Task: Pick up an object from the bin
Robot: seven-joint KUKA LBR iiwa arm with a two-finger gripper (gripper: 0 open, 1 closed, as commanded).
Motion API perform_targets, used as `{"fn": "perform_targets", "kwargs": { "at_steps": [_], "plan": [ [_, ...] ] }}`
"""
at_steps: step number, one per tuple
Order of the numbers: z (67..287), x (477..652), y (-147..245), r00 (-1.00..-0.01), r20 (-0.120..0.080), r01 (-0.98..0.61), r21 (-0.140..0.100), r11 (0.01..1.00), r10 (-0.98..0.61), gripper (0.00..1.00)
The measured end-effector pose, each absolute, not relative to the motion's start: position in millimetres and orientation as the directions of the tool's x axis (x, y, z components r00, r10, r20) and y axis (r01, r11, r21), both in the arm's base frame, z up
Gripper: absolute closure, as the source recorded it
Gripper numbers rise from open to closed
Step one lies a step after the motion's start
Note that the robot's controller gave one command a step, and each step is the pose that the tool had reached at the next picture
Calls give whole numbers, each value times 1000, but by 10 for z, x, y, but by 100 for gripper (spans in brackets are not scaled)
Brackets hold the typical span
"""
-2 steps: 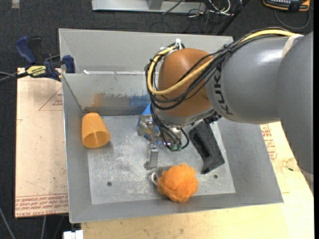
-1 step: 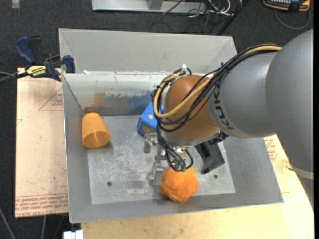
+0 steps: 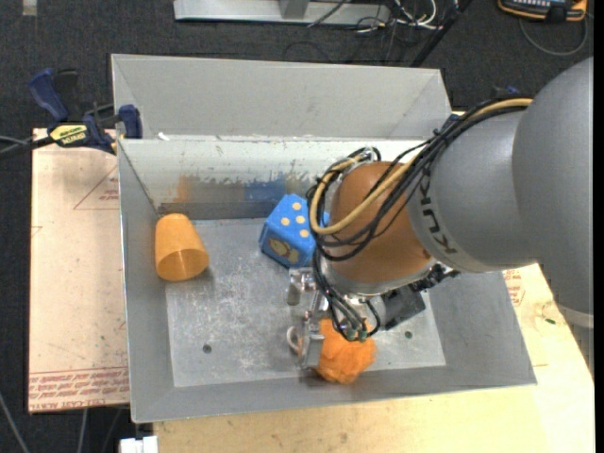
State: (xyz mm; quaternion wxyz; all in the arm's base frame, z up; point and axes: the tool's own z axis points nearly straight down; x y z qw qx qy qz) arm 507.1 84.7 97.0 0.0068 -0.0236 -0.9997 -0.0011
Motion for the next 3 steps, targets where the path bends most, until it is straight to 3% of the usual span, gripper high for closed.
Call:
{"fn": "perform_targets", "kwargs": {
  "at_steps": [1,2,3],
  "plan": [
    [940,5161,545,-998,-10,63,4,998,63,0],
    [732,4964,261,-992,10,126,2,992,126,0],
    [775,4932,-279,-993,0,122,5,992,122,0]
  ]
}}
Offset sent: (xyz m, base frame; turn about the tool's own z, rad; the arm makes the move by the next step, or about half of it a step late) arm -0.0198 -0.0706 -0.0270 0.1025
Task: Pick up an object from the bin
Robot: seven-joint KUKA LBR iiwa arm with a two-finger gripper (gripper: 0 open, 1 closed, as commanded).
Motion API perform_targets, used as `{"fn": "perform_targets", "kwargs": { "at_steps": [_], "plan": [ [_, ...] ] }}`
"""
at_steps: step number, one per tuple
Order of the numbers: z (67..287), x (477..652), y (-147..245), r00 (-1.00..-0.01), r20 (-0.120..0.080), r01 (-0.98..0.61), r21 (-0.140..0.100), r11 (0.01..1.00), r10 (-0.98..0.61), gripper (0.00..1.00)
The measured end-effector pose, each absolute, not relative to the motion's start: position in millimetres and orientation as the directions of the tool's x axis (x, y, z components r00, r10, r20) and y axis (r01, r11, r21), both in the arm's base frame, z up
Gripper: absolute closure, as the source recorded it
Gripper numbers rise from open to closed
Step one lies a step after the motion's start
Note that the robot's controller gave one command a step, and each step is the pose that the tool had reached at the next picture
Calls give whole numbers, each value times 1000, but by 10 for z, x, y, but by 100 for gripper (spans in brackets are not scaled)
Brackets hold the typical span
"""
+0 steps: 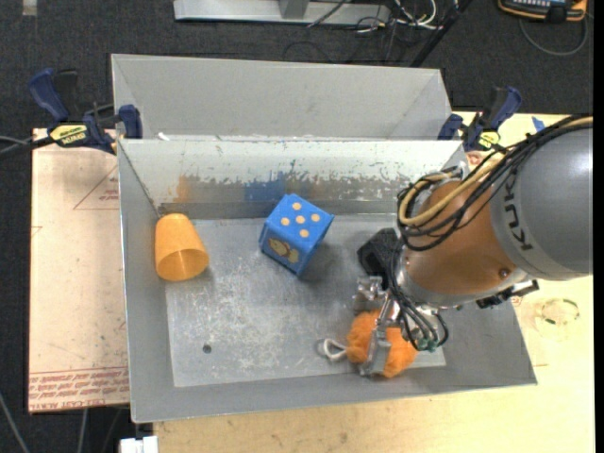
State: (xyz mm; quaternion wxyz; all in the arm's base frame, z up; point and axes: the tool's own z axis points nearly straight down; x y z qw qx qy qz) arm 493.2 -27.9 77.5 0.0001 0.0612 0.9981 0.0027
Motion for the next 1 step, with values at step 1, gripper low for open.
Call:
{"fn": "perform_targets", "kwargs": {
  "at_steps": [1],
  "plan": [
    [708,4835,-92,-997,8,81,4,997,81,100]
  ]
}}
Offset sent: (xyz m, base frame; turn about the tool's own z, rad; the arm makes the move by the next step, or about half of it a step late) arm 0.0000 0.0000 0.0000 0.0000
